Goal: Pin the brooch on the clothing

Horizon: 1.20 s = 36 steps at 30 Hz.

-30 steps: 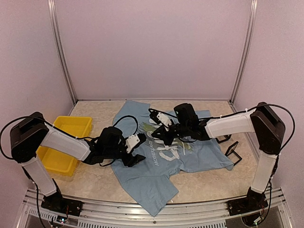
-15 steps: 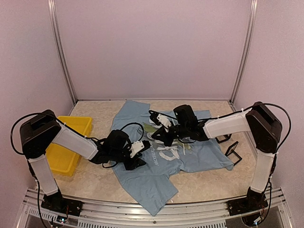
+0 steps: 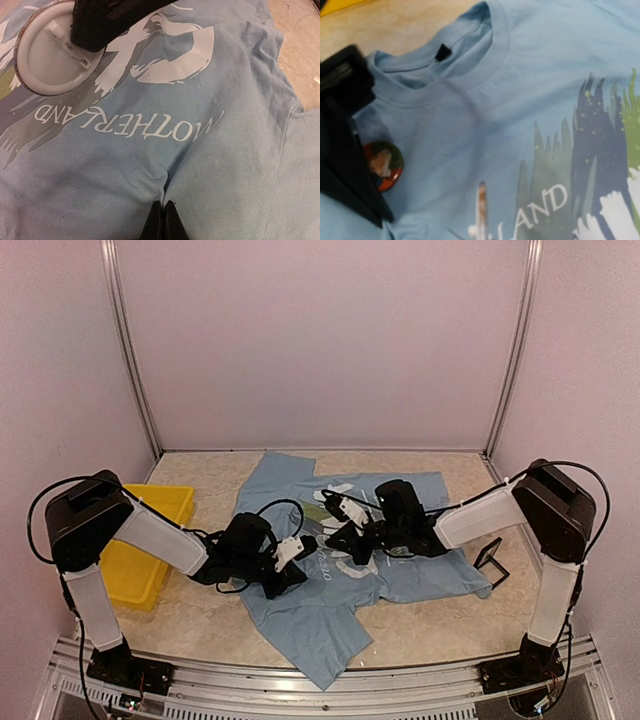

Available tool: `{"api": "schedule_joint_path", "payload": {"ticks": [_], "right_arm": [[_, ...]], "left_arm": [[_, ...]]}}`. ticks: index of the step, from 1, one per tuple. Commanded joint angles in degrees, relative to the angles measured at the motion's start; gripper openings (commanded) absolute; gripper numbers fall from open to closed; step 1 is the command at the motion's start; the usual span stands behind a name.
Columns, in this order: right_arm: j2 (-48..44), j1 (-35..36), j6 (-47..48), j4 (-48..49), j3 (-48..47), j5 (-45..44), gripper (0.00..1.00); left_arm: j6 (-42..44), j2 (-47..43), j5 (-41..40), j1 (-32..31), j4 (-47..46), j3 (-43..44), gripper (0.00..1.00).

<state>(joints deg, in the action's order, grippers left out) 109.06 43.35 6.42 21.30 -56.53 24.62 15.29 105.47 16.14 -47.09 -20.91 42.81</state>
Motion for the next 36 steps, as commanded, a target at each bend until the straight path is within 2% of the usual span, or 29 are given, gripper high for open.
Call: {"api": "schedule_joint_path", "payload": {"ticks": [1,9,13,25,36], "right_arm": [[-2.74,-0.15,1.35,12.62,6.3,2.34,0.0],[0.59,4.11,10.63,35.03,14.49,-2.4,0.0],[3.12,6.78,14.9,40.5,15.74,-6.69,0.0],[6.27,11.36,22.45,42.0,17.21,-14.55,0.0],[5.72,13.72,25.74,40.89,18.21,-15.58,0.0]], "left_arm": [[-2.05,-2.89,3.36,0.23,-0.45,-1.31,0.0],[-3.81,-5.86,7.53,0.96,-0.92,-2.04,0.0],[-3.73,-6.44,8.15,0.96,0.25,-1.73,0.0],[-4.06,-8.04,9.95,1.3,-0.1,-1.67,0.0],[-4.56,-8.01,10.49,1.73,-0.11,-1.43,0.0]]}}
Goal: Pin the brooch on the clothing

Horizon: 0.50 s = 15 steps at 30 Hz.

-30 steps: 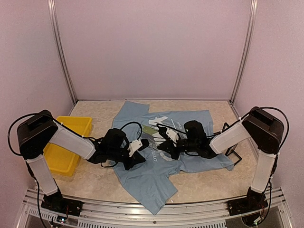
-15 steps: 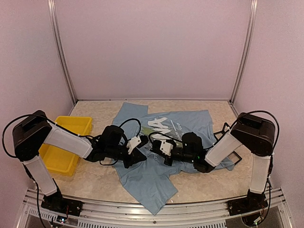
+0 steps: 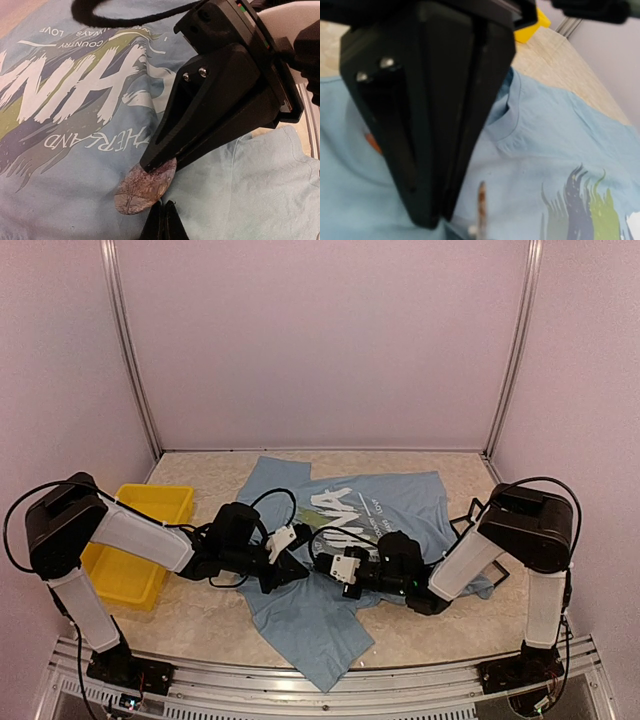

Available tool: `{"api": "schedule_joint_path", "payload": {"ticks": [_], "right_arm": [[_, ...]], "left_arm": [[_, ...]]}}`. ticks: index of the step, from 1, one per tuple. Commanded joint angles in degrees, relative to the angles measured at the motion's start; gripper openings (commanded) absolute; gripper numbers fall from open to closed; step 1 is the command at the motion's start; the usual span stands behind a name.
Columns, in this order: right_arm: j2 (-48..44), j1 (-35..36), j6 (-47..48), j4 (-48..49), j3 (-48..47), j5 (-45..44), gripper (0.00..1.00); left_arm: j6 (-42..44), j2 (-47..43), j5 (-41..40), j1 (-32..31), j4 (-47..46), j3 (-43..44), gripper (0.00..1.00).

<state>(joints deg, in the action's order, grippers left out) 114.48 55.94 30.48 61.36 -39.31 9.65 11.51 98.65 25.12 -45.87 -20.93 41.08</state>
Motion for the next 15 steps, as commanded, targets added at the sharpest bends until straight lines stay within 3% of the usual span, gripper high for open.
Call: {"api": "schedule_joint_path", "payload": {"ticks": [1,7,15], "right_arm": [[0.18,1.3,1.95,0.5,1.03,-0.46,0.0],[-0.11,1.72,4.25,-0.21,1.25,-2.57,0.0],[-1.45,1.95,3.32,-1.1,1.29,2.73,0.0]], "left_arm": [[-0.85,-1.12,1.52,0.51,-0.14,0.31,0.0],[-1.03,-1.18,1.72,0.58,-0.34,0.32,0.0],[-1.05,-0.94,0.98,0.78,-0.12,0.41,0.0]]}}
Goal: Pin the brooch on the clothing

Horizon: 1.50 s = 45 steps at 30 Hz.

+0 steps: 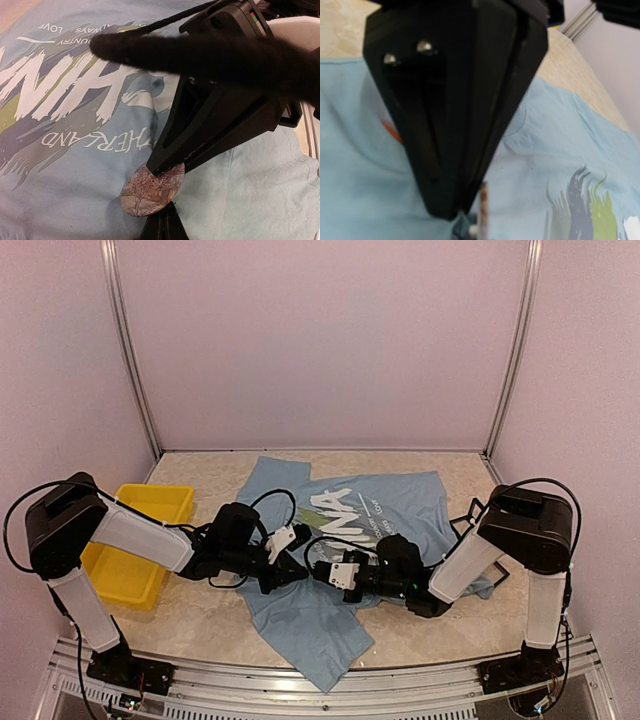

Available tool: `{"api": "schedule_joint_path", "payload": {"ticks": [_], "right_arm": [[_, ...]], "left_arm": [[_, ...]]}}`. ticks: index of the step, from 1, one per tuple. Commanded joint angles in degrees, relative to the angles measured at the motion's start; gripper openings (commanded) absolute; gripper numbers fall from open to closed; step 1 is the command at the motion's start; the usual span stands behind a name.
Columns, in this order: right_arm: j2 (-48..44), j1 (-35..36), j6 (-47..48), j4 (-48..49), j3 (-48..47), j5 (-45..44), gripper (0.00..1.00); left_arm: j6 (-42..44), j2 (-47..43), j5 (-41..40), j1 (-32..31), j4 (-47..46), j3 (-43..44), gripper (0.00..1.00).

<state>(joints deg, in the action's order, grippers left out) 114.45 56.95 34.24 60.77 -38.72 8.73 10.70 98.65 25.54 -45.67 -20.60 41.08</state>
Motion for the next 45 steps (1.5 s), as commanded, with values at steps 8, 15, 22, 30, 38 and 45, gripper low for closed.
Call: {"api": "schedule_joint_path", "payload": {"ticks": [8,15,22,30,38,45], "right_arm": [[-2.13,0.89,-4.5,2.75,1.29,7.1,0.0],[-1.78,0.43,-5.99,3.42,1.54,7.38,0.0],[-1.1,-0.31,-6.75,3.21,1.43,10.08,0.0],[-0.76,-1.03,-8.66,1.28,0.32,13.26,0.0],[-0.64,-1.99,-10.54,0.03,-0.44,18.42,0.0],[-0.66,-2.45,-10.64,-1.7,-1.43,21.79,0.0]], "left_arm": [[-0.63,-0.52,-0.31,0.58,-0.51,0.14,0.0],[-1.19,-2.4,-0.14,0.33,-1.6,-1.29,0.29],[-2.27,-7.55,-3.39,0.25,-8.72,-8.57,0.41],[1.73,-6.8,-5.44,0.23,-15.63,-10.76,0.42],[3.68,-3.37,-2.18,0.14,-14.68,-8.54,0.38],[3.19,-3.81,-2.59,-0.84,-15.62,-8.66,0.23]]}}
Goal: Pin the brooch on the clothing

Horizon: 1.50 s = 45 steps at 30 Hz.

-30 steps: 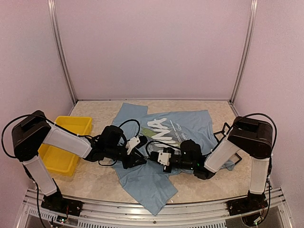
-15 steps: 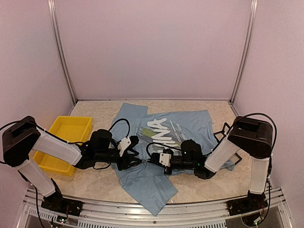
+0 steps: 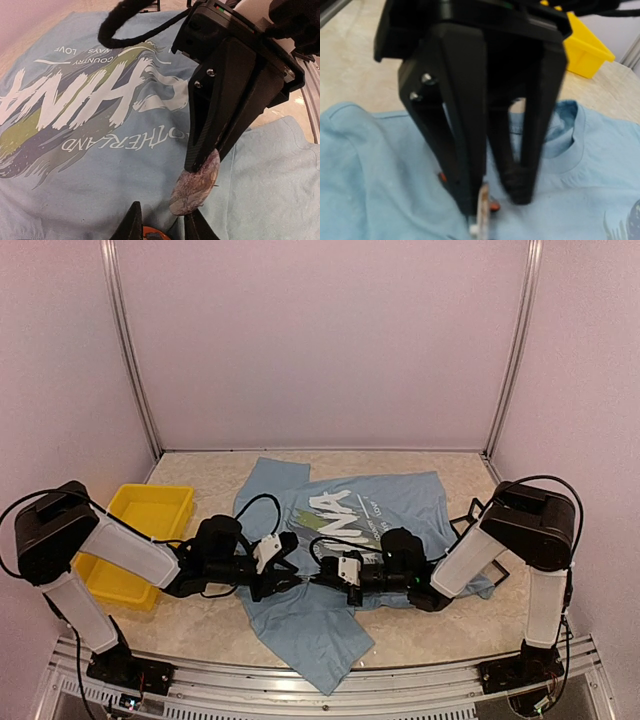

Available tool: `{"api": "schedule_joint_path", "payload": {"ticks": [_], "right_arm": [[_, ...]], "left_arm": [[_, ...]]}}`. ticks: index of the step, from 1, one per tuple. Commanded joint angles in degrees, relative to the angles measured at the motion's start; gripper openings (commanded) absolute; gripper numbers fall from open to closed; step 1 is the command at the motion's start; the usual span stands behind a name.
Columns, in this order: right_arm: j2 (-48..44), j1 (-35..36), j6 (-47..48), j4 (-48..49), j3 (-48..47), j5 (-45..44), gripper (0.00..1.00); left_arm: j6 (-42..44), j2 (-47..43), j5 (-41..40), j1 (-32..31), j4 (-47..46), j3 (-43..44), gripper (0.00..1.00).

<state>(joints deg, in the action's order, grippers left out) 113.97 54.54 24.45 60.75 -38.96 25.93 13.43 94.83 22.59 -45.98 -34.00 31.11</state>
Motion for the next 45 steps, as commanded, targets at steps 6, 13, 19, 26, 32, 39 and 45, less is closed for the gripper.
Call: {"api": "schedule_joint_path", "payload": {"ticks": [6,13,19,26,32,39,45], "right_arm": [[0.0,-0.23,-1.42,-2.66,-1.62,5.57,0.0],[-0.19,-0.32,-1.51,-3.21,-1.39,6.02,0.0],[-2.06,-0.85,-3.62,-4.67,-0.89,5.15,0.08],[-6.24,-1.38,-2.53,-10.55,1.09,4.08,0.35],[-4.36,-1.57,-4.28,-9.8,2.09,3.11,0.37],[-2.72,-2.31,-10.18,-3.09,0.3,7.0,0.5],[0.21,-4.25,-14.05,-3.3,-3.15,15.29,0.44]], "left_arm": [[0.3,-0.55,2.23,-1.74,-0.42,1.76,0.09],[-1.49,-1.26,2.17,-2.97,-1.43,1.5,0.0],[-4.02,-3.35,2.0,-2.98,0.34,1.2,0.0],[-5.59,-5.03,2.53,-3.24,4.19,1.07,0.0],[-6.51,-6.24,4.1,-3.37,3.79,0.31,0.0],[-5.63,-5.82,4.0,-3.42,3.14,-0.19,0.0],[-5.11,-5.81,3.81,-3.48,2.51,-0.64,0.0]]}}
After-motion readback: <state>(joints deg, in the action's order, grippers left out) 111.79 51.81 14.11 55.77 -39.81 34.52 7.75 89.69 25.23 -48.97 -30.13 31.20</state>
